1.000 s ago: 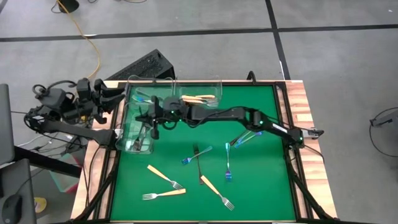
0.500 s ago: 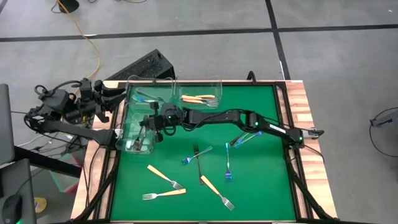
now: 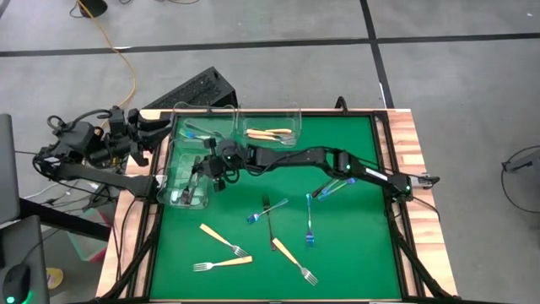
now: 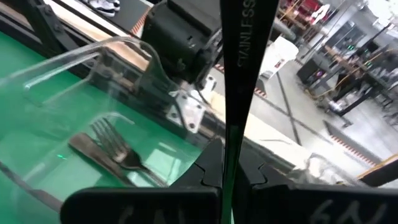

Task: Sort silverware by color (type)
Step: Put the black fork into the middle left transparent bin

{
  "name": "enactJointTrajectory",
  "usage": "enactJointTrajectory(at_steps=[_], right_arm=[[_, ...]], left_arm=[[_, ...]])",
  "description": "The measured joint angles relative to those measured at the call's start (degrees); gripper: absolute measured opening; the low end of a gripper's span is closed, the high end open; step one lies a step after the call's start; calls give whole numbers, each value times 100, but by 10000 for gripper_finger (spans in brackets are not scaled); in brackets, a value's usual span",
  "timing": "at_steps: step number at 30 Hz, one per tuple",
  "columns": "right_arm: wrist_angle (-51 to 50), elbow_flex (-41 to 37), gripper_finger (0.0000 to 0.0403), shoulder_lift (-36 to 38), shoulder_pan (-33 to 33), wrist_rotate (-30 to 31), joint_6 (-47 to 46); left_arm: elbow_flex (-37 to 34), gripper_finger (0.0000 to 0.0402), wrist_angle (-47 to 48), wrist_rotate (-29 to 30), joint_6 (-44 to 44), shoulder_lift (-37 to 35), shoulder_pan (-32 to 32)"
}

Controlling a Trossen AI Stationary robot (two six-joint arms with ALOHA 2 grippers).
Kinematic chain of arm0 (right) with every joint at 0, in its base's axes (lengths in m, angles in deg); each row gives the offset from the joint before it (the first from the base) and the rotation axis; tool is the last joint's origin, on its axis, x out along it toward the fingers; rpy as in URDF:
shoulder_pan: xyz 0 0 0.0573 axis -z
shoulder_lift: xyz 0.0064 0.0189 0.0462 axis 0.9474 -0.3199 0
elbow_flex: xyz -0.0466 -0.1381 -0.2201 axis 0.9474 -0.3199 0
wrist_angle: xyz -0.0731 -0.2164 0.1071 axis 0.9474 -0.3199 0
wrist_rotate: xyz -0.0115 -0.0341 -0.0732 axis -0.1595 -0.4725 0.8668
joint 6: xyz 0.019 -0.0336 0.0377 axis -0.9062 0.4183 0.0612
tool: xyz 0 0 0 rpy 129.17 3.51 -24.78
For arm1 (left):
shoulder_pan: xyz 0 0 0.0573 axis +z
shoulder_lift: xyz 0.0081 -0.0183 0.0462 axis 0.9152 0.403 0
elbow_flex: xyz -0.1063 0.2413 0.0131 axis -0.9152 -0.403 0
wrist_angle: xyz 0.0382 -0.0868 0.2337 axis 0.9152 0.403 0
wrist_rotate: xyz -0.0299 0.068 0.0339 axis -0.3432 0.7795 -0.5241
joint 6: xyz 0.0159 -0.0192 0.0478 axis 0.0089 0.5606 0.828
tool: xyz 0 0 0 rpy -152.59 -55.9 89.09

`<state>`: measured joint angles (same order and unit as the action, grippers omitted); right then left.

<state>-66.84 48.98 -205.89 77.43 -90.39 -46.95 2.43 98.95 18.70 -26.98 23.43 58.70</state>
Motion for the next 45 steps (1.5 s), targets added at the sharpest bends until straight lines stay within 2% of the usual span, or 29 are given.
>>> enactJointTrajectory(at_steps=[10,20,31,41,45], right_arm=[[30,0,30,0,63,-1,192],[22,0,97,0,163,-13,158],[163,25,136,4,133,-22,81],[430,144,201,37,114,-24,-1253],[386,142,227,142,92,-22,-1472]], left_arm=[[0,153,167,13,4,0,0],[0,153,206,23,4,0,0],[0,153,248,145,22,0,0],[0,153,250,143,24,0,0],[0,153,248,144,67,0,0]])
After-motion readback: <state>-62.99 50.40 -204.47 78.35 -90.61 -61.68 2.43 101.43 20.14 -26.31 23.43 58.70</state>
